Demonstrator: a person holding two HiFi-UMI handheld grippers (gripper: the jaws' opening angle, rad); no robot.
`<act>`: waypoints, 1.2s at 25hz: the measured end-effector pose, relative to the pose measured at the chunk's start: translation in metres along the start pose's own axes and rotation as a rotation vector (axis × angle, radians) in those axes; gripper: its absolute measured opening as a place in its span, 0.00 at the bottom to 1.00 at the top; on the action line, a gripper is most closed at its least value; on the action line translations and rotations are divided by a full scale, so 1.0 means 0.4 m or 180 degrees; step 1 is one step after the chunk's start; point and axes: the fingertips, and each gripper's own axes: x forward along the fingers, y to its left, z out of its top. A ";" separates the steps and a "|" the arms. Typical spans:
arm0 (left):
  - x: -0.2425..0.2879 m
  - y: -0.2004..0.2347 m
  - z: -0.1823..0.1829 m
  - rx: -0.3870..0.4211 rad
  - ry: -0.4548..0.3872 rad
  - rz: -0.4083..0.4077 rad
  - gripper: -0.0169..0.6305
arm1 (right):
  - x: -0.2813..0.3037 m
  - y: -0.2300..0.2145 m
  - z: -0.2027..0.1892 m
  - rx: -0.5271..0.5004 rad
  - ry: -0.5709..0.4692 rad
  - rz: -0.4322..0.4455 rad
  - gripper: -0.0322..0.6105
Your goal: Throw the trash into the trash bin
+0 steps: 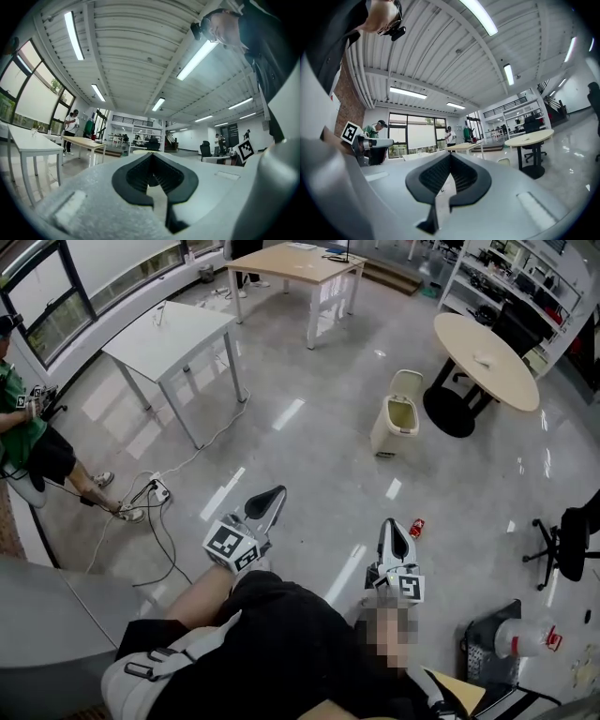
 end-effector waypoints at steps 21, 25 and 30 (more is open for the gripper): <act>0.523 0.112 0.017 -0.0223 -0.0213 -0.1267 0.03 | 0.199 -0.205 0.080 -0.0190 -0.0126 -0.1062 0.06; 0.587 0.103 0.000 -0.0320 -0.0163 -0.1556 0.03 | 0.195 -0.223 0.087 -0.0229 -0.0179 -0.1285 0.06; 0.682 0.057 -0.025 -0.0373 -0.0085 -0.1867 0.03 | 0.161 -0.255 0.074 -0.0230 -0.0115 -0.1599 0.06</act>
